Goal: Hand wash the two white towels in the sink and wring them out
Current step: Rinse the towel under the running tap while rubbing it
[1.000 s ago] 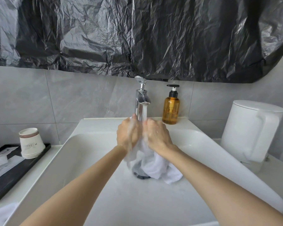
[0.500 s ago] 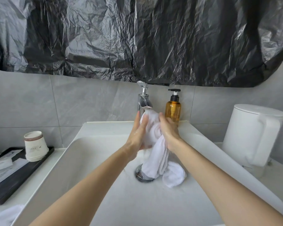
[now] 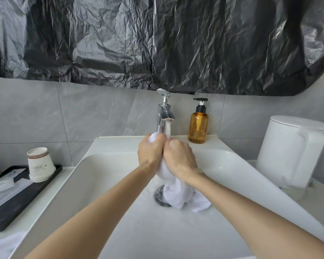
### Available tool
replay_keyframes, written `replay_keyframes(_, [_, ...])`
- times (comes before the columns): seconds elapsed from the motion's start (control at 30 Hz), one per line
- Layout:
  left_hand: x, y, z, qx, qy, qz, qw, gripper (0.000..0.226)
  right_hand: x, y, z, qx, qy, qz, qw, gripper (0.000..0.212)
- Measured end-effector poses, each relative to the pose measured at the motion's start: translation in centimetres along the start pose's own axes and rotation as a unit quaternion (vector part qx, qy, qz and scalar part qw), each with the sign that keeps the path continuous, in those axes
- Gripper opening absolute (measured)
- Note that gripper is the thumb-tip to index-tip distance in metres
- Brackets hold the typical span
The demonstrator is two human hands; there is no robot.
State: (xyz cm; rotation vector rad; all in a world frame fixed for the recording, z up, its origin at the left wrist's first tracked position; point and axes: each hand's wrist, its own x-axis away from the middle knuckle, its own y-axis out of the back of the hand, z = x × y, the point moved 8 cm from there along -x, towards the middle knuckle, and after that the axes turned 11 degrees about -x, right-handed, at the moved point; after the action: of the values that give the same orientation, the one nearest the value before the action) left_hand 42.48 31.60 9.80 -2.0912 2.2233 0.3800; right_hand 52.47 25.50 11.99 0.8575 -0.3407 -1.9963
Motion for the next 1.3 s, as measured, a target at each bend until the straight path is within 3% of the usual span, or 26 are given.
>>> replay_keyframes(0.1, [-0.4,0.3,0.3,-0.076,-0.009,0.048,0.996,0.017,0.0,0.1,0.5,0.059,0.092,0.032,0.994,0.038])
replay_keyframes(0.2, [-0.8,0.8,1.2,-0.090,0.003,0.083,0.992,0.029,-0.4,-0.4,-0.2,0.098,0.084,0.092,0.987,0.050])
replay_keyframes(0.3, [-1.7,2.2,1.0,-0.027,0.013,0.030,0.999,0.033,-1.7,0.1,-1.8,0.011,0.024,0.117,0.993,0.049])
replay_keyframes(0.43, [-3.0,5.5,0.9,0.070,0.045,-0.045,0.996,0.015,-1.8,0.0,-4.1,-0.028,-0.020,0.243,0.969,0.076])
replay_keyframes(0.47, [-3.2,6.3,0.9,0.080,0.052,-0.062,0.993,0.014,-1.6,-0.1,-4.5,-0.010,-0.023,0.271,0.962,0.072])
replay_keyframes(0.57, [-3.7,8.3,1.5,0.073,0.081,-0.114,0.987,0.013,-1.6,-0.3,-4.7,-0.004,-0.027,0.291,0.956,0.031])
replay_keyframes(0.67, [-4.6,9.8,2.5,-0.077,0.086,-0.134,0.984,0.030,-2.1,0.7,-3.4,-0.080,-0.029,0.239,0.967,0.027])
replay_keyframes(0.77, [-4.7,9.4,3.6,-0.312,0.132,-0.077,0.938,0.045,-2.4,1.6,-2.3,-0.210,-0.049,0.213,0.953,0.003])
replay_keyframes(0.83, [-3.9,8.1,3.3,-0.469,0.135,-0.032,0.872,0.043,-2.2,1.4,-1.6,-0.266,-0.058,0.229,0.935,0.008])
replay_keyframes(0.87, [-3.5,7.3,2.5,-0.506,0.106,-0.022,0.856,0.047,-1.9,1.3,-1.1,-0.286,-0.064,0.236,0.926,0.007])
replay_keyframes(0.9, [-3.2,6.2,1.2,-0.500,0.044,-0.013,0.865,0.053,-1.9,1.1,-1.2,-0.296,-0.072,0.241,0.921,0.009])
replay_keyframes(0.93, [-2.7,4.8,-0.2,-0.440,-0.034,0.016,0.897,0.062,-1.9,0.9,-1.1,-0.310,-0.083,0.238,0.917,0.015])
replay_keyframes(1.0, [0.2,1.7,-2.9,-0.229,-0.119,0.170,0.951,0.064,-1.7,0.6,-0.9,-0.348,-0.096,0.242,0.901,0.023])
replay_keyframes(1.03, [1.9,0.4,-3.8,-0.157,-0.137,0.249,0.946,0.056,-1.8,0.3,-1.0,-0.373,-0.100,0.244,0.890,0.022])
replay_keyframes(1.1, [3.3,-0.8,-3.9,-0.116,-0.159,0.300,0.933,0.049,-2.1,0.0,-1.6,-0.416,-0.125,0.226,0.872,0.023])
replay_keyframes(1.2, [2.5,-0.9,-2.3,-0.140,-0.140,0.289,0.937,0.033,-2.6,-0.1,-3.3,-0.436,-0.183,0.191,0.860,0.031])
replay_keyframes(1.3, [1.4,-0.8,-1.3,-0.190,-0.158,0.287,0.926,0.035,-3.1,-0.1,-4.7,-0.435,-0.226,0.144,0.859,0.026])
